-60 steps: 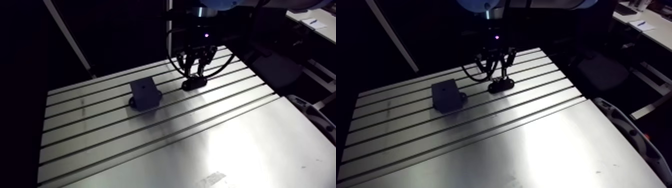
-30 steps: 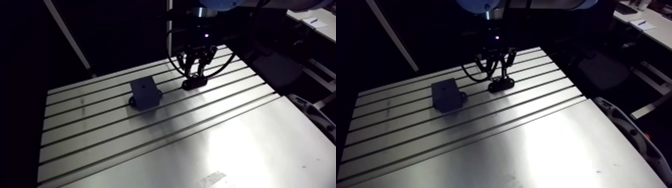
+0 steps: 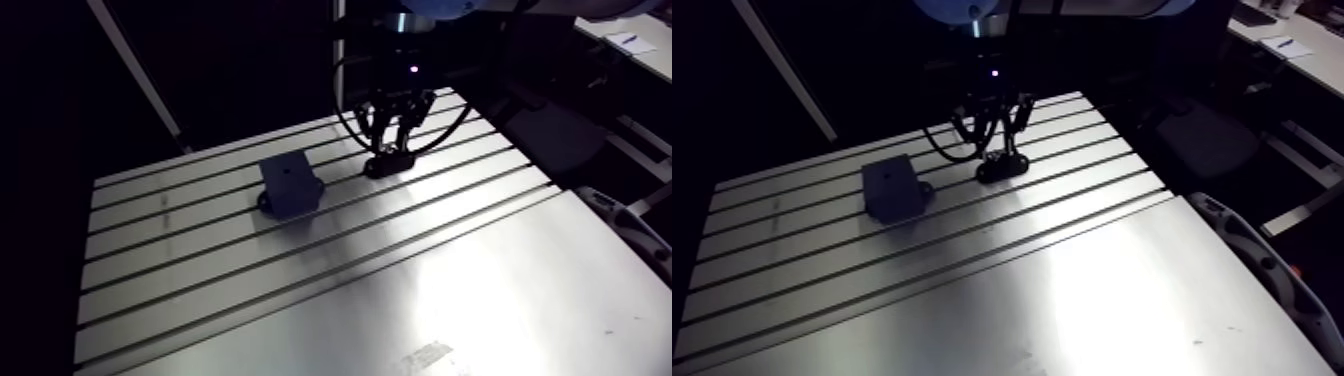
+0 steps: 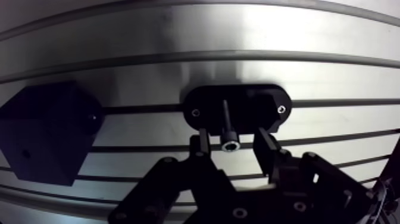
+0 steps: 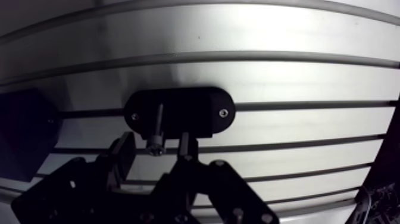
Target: Pick up the M10 bolt and insert it into the hole until fully seated.
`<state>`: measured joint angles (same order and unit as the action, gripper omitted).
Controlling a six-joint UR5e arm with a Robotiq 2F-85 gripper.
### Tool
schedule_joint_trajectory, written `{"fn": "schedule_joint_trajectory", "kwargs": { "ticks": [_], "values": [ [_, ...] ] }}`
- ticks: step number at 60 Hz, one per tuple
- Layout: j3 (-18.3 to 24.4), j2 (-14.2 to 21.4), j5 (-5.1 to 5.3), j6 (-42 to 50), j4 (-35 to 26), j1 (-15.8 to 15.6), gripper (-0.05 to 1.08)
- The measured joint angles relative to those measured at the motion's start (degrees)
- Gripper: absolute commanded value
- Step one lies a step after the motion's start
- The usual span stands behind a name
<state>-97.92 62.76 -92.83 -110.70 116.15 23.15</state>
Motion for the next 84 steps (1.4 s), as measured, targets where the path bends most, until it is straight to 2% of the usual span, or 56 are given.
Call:
{"fn": "schedule_joint_trajectory", "kwargs": {
  "ticks": [10,42,84],
  "values": [
    [-0.1,0.0,-0.2,0.0,0.0,0.0,0.5],
    [-0.1,-0.4,-0.33,0.1,0.1,0.0,0.59],
    [0.2,-0.7,-0.25,0.2,0.3,0.0,0.63]
  ]
}}
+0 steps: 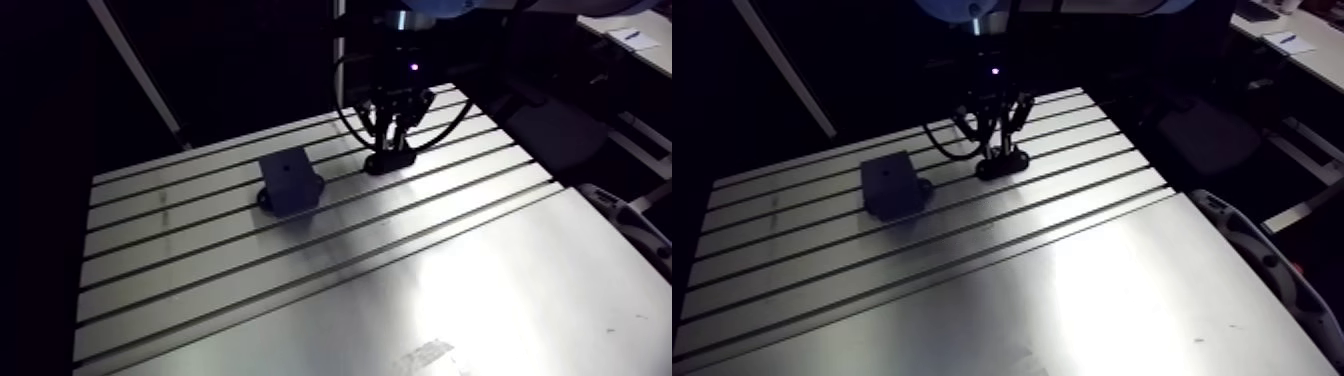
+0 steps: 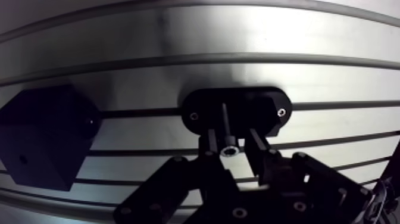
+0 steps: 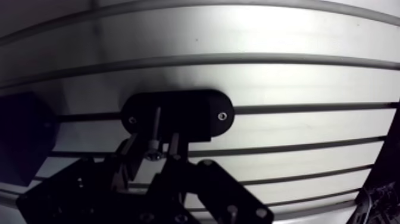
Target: Pick up the M10 bolt and insert it into the hole until fully seated.
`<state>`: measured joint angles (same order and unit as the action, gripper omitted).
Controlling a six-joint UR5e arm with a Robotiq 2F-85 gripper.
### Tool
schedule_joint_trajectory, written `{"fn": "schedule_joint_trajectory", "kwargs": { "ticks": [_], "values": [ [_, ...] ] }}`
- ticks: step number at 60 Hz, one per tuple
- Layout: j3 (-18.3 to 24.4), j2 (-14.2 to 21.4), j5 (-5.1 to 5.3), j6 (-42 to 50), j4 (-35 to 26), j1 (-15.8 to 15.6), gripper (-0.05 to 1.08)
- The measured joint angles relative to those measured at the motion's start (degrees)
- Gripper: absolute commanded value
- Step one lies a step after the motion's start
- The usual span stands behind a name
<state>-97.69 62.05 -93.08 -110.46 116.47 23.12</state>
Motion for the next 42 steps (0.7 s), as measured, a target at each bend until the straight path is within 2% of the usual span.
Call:
{"fn": "schedule_joint_trajectory", "kwargs": {
  "ticks": [42],
  "values": [
    [0.2,0.2,0.04,0.1,0.2,-0.4,0.64]
  ]
}}
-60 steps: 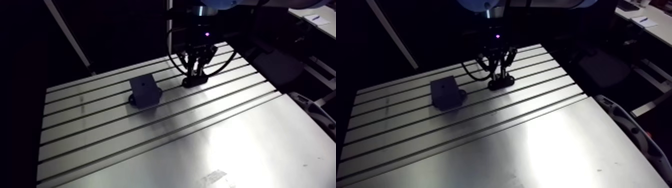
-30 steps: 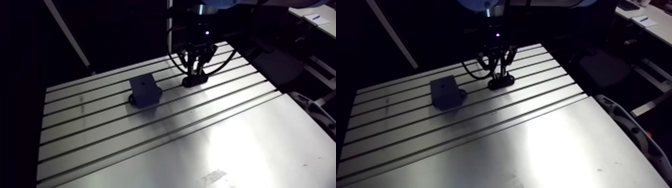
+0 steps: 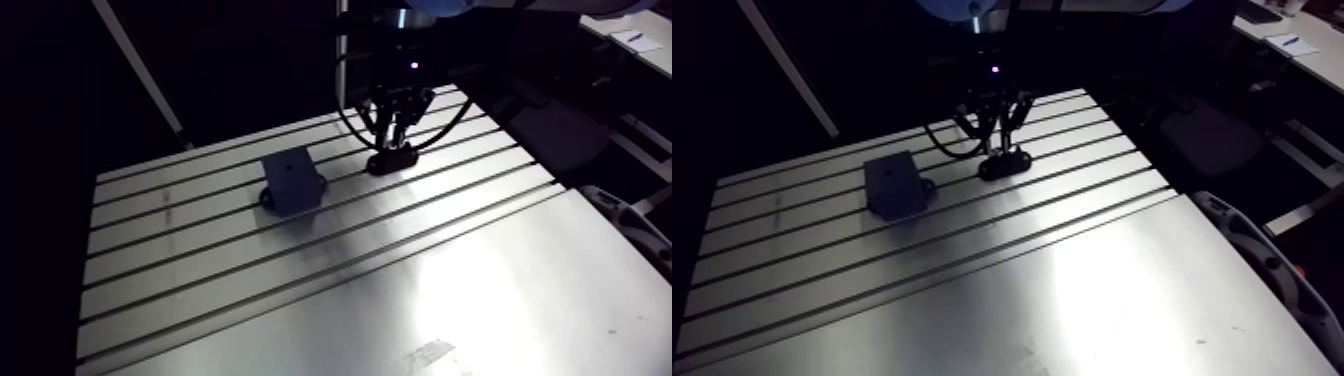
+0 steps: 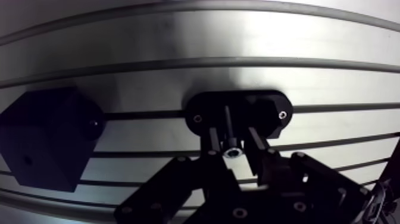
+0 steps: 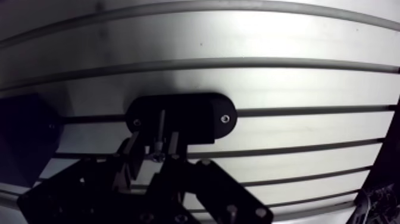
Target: Pick up the M10 bolt and insert it into the hole until fully seated.
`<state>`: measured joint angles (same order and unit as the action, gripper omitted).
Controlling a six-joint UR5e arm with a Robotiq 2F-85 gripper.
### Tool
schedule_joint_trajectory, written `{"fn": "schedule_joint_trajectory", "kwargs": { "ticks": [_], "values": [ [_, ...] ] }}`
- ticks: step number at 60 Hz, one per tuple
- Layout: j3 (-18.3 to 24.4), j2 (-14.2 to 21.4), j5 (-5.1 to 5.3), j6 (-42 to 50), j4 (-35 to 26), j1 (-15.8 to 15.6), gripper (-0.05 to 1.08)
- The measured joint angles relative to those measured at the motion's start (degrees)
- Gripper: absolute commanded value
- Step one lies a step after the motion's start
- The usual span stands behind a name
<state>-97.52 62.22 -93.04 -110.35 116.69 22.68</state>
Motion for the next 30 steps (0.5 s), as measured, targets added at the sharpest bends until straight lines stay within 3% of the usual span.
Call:
{"fn": "schedule_joint_trajectory", "kwargs": {
  "ticks": [30],
  "values": [
    [0.0,0.0,-0.06,0.0,-0.2,-0.2,0.65]
  ]
}}
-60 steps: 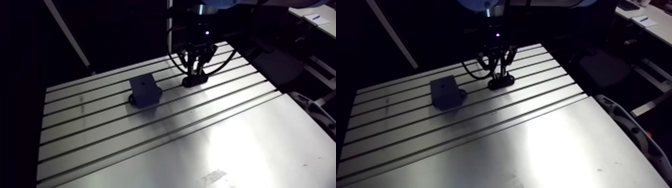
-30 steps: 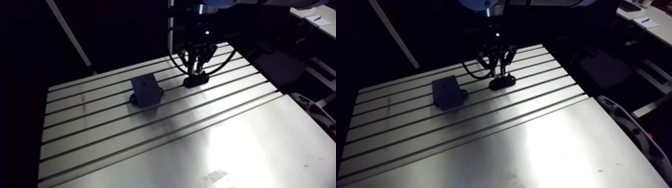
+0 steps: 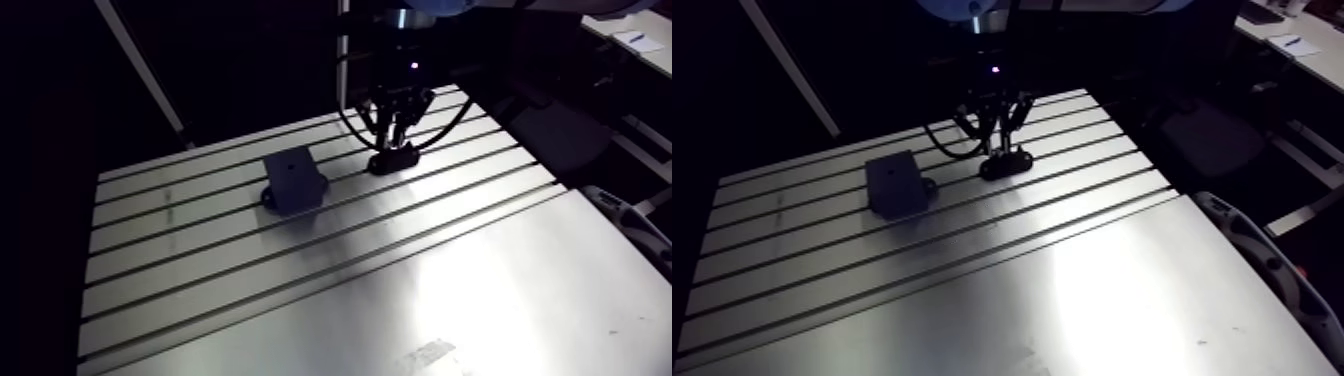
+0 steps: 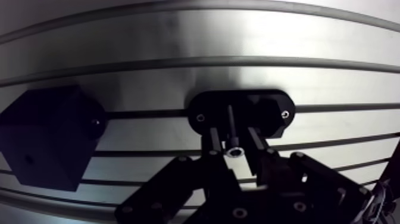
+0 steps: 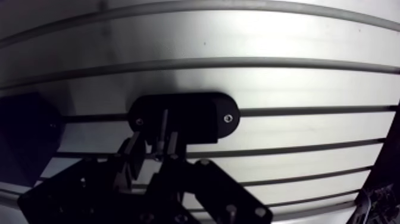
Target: Pick up the M10 bolt and insert it into the hole until fully seated.
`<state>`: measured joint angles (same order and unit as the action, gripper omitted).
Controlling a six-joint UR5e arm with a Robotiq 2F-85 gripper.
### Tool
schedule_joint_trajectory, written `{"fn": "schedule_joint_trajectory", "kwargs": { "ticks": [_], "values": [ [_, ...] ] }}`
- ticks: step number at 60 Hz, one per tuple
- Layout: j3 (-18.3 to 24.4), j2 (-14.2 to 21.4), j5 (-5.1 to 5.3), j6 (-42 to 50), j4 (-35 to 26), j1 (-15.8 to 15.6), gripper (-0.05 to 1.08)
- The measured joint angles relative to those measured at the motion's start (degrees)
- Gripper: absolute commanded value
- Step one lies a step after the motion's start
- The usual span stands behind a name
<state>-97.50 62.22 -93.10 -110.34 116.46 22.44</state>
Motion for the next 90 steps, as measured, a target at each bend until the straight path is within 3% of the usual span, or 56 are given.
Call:
{"fn": "schedule_joint_trajectory", "kwargs": {
  "ticks": [71,90],
  "values": [
    [-0.1,0.0,-0.02,0.0,-0.2,0.0,0.72],
    [-0.1,0.0,-0.77,0.0,-0.4,0.0,0.77]
  ]
}}
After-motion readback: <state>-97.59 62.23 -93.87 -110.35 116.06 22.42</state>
